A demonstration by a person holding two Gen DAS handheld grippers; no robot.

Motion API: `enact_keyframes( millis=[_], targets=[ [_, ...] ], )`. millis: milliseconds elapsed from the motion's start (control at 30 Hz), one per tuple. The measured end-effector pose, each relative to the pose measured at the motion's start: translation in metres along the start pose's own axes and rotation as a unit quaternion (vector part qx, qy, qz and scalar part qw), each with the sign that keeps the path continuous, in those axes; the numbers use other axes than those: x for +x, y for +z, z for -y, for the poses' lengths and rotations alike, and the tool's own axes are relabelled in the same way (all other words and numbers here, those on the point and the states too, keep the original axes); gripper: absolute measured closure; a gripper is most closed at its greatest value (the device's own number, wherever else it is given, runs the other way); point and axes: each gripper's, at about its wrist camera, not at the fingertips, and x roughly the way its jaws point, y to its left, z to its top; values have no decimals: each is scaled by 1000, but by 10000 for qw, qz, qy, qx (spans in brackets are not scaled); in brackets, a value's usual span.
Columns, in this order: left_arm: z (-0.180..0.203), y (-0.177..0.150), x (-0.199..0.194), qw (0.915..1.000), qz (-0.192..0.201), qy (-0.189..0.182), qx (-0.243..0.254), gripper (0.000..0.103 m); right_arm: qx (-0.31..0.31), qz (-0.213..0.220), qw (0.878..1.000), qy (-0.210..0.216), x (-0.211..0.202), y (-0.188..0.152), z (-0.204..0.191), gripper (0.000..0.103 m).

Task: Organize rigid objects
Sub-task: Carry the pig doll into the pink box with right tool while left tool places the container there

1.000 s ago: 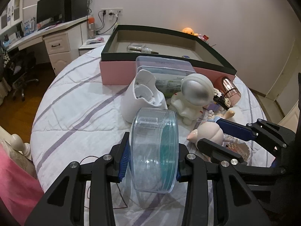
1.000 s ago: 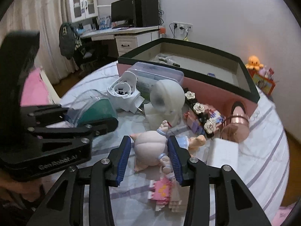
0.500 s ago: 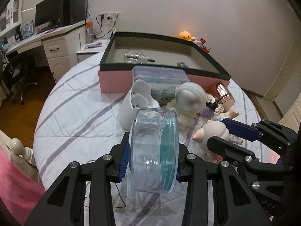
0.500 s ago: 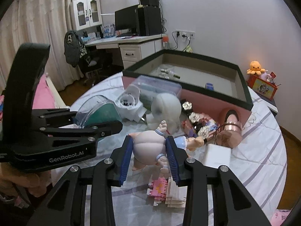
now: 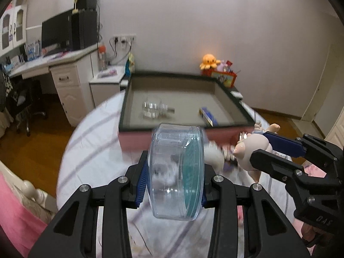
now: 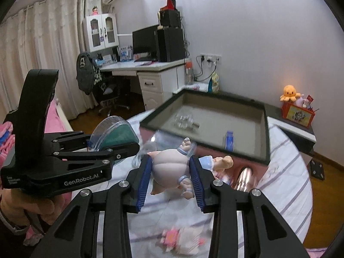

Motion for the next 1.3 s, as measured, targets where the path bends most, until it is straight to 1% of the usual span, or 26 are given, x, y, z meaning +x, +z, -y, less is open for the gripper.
enact_keyframes(
  millis=[67, 167, 267, 400, 533, 633, 733, 867, 967, 1000, 1033, 1067, 1100, 1133, 1167, 1200, 1233, 1300],
  targets=[
    [0, 19, -2, 9998, 183, 46, 43, 65, -47, 98, 9999, -86, -1, 14, 5, 66],
    [-1, 45, 4, 9993, 346, 77, 97, 65, -52, 212, 9997, -137, 4, 35, 17, 66],
    [-1, 70, 19, 9991, 404, 69, 127, 65, -34, 248, 9994, -242, 16, 56, 32, 66],
    [-1, 102, 44, 9989, 423, 109, 171, 65, 30, 193, 9992, -344, 36, 78, 52, 66],
    [-2, 128, 88, 9994, 243, 160, 176, 65, 216, 18, 9991, -377, 71, 95, 77, 66],
    [-5, 138, 122, 9998, 28, 185, 107, 65, 382, -187, 9983, -393, 98, 102, 95, 66],
    [-8, 140, 152, 9996, -220, 166, 16, 65, 554, -413, 9967, -435, 125, 102, 113, 66],
    [-9, 139, 173, 9989, -448, 108, 9, 65, 668, -630, 9946, -494, 144, 99, 124, 65],
    [-6, 139, 178, 9985, -542, 92, 35, 64, 727, -614, 9939, -554, 145, 98, 127, 64],
    [-6, 139, 177, 9985, -538, 97, 47, 62, 775, -556, 9938, -563, 143, 98, 128, 56],
    [-5, 139, 174, 9986, -501, 133, 72, 52, 820, -512, 9936, -579, 141, 100, 129, 36],
    [-6, 140, 172, 9988, -459, 177, 81, 48, 845, -463, 9935, -603, 139, 101, 130, 25],
    [-8, 141, 167, 9989, -380, 272, 41, 35, 875, -389, 9931, -672, 135, 102, 131, 17],
    [-11, 142, 162, 9991, -307, 307, -2, 21, 908, -335, 9929, -695, 132, 103, 132, 14],
    [-13, 142, 157, 9991, -223, 346, -33, 16, 988, -345, 9924, -641, 129, 102, 134, 10],
    [-14, 142, 152, 9992, -141, 374, -49, 7, 1054, -355, 9918, -625, 128, 104, 135, 0],
    [-16, 143, 146, 9991, -70, 407, -63, 1, 1093, -323, 9915, -636, 125, 104, 136, 0],
    [-19, 143, 136, 9989, 34, 465, -74, 0, 1106, -300, 9911, -677, 119, 103, 135, 0]
  ],
)
